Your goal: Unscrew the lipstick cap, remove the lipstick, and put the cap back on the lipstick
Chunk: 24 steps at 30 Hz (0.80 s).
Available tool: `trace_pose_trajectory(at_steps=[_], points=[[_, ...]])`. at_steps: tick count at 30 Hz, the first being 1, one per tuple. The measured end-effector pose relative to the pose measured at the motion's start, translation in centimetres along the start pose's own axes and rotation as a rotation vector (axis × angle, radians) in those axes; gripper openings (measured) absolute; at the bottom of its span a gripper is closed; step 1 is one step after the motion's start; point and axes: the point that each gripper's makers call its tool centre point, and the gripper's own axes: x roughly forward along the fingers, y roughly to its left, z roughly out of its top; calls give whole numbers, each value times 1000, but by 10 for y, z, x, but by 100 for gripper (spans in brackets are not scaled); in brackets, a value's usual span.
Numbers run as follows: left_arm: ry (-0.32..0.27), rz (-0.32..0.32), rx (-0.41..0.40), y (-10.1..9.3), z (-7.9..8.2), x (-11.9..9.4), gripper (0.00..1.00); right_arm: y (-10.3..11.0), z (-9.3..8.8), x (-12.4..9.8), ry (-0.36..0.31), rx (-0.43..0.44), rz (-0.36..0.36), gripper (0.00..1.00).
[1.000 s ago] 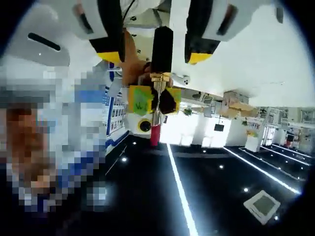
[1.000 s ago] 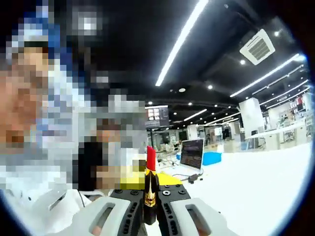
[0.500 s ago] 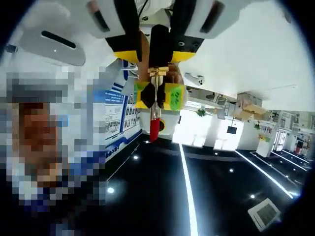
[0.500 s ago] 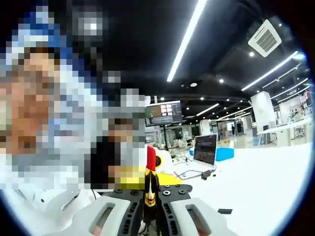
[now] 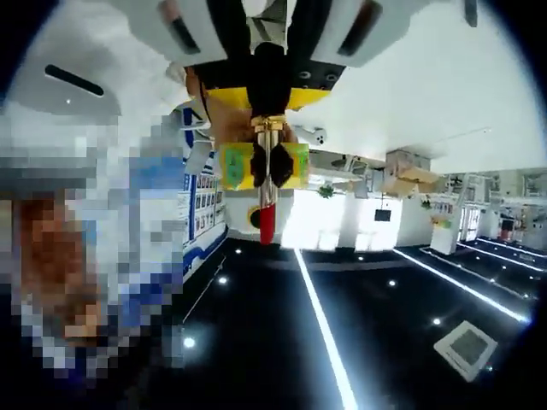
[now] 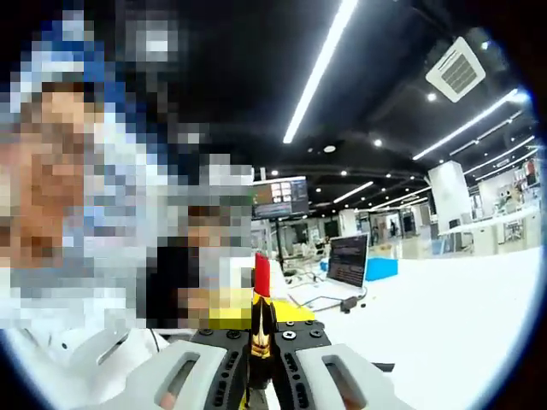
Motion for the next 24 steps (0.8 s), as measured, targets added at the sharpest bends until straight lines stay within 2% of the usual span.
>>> trace_pose_trajectory(at_steps=[2,6,11,16,24], points=[[9,49,30,6,0,0,15,-4,1,-1,0,-13,-22,6],[17,89,58,10,0,1,15,-8,2,-2,5,-36,-52,6],[32,172,101,19,1,0,15,-13,3,-2,6,-69,-101,6],[30,282,156,28,4,0,15,-19,5,-3,-5,-98,-148,6],[22,535,285,51,10,-6,15,-33,9,-4,-37,-164,-267,6]])
